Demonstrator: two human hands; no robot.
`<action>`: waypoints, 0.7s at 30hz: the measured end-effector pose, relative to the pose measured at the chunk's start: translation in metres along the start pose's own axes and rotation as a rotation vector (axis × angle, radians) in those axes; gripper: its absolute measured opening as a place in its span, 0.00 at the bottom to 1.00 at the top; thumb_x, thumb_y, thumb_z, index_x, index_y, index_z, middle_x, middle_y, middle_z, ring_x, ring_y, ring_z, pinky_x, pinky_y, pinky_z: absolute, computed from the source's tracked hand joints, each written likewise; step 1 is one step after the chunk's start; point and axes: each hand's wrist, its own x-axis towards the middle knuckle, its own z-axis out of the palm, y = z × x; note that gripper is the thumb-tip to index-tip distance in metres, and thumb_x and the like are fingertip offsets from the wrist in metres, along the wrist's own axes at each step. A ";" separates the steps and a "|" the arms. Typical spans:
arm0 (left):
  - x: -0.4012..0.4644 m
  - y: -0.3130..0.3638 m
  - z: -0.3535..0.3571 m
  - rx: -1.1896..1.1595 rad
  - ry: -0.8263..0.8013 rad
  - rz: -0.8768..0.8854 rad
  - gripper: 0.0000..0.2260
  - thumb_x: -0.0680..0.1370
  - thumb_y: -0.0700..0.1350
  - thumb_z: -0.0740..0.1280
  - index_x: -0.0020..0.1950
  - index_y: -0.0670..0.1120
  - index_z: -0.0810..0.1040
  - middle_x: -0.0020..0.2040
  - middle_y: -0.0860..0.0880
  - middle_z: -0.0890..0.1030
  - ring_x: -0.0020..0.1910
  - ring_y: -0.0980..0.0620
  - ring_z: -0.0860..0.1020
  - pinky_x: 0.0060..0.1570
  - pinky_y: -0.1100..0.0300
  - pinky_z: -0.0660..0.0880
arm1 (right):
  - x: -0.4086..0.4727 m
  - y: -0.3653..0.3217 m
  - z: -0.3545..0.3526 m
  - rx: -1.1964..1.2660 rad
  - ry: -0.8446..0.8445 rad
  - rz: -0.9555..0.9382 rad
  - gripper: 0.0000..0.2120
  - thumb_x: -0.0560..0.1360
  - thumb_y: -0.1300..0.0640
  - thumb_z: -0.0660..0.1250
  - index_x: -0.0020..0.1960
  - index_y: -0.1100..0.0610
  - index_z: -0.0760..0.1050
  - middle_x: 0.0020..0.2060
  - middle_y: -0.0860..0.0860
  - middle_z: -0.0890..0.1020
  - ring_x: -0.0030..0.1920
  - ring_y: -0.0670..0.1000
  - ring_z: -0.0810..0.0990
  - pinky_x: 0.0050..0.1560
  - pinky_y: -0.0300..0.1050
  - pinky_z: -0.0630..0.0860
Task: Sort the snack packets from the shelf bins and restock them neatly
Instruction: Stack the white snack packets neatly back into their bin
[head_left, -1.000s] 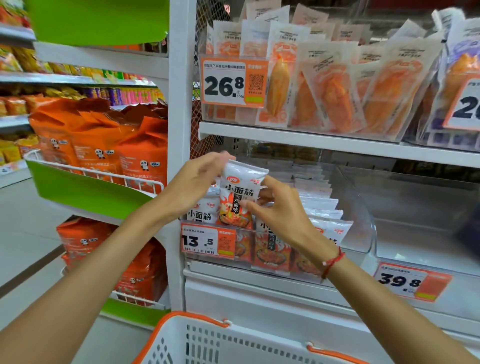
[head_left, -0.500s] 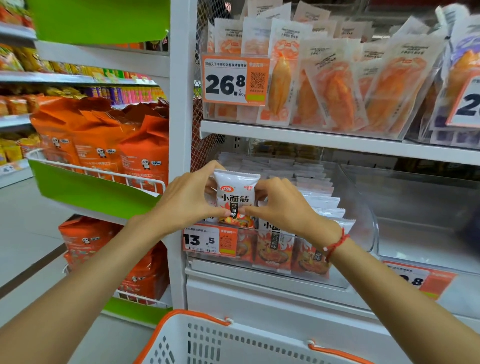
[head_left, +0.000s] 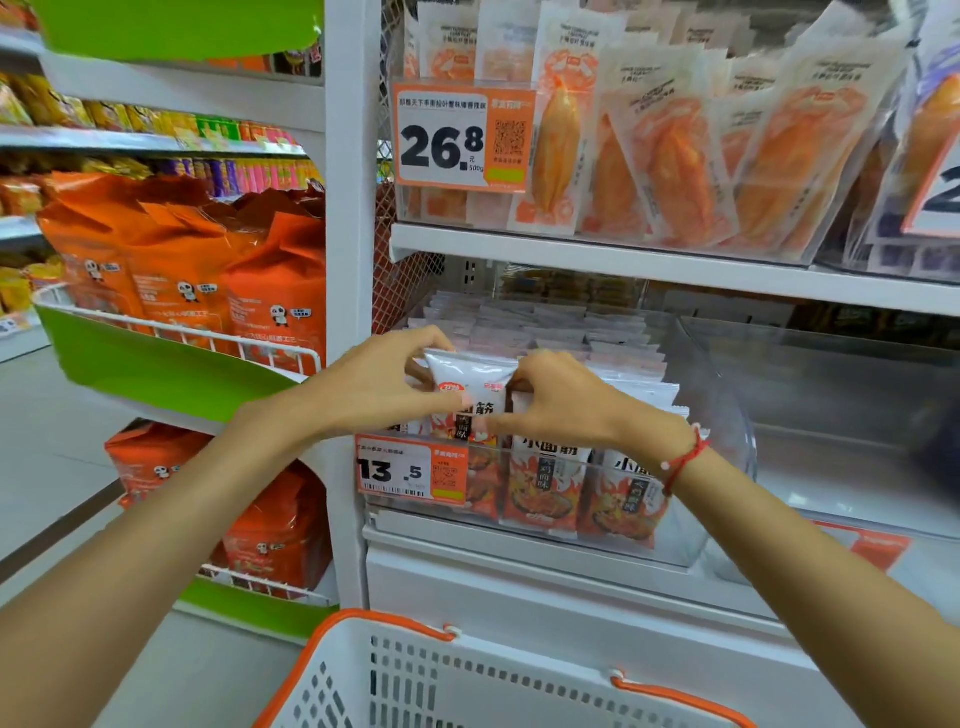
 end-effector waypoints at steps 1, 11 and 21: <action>0.000 -0.002 0.000 0.005 0.051 0.034 0.12 0.72 0.53 0.74 0.52 0.56 0.76 0.50 0.57 0.83 0.49 0.61 0.81 0.53 0.55 0.78 | 0.000 0.000 -0.001 0.111 0.053 -0.011 0.13 0.71 0.47 0.73 0.45 0.56 0.78 0.33 0.47 0.78 0.32 0.46 0.75 0.33 0.43 0.72; 0.003 -0.004 0.021 0.271 -0.096 -0.098 0.07 0.73 0.53 0.73 0.45 0.54 0.76 0.33 0.56 0.78 0.36 0.53 0.77 0.43 0.52 0.75 | -0.001 -0.003 0.012 -0.119 -0.071 0.069 0.12 0.73 0.48 0.71 0.51 0.54 0.80 0.40 0.51 0.82 0.38 0.52 0.75 0.36 0.47 0.72; -0.022 -0.006 0.063 0.417 0.487 0.089 0.21 0.80 0.56 0.54 0.70 0.52 0.72 0.69 0.52 0.72 0.67 0.50 0.71 0.60 0.51 0.71 | -0.064 0.014 0.021 -0.313 0.454 0.075 0.26 0.76 0.37 0.56 0.69 0.49 0.71 0.65 0.50 0.76 0.68 0.57 0.69 0.68 0.58 0.64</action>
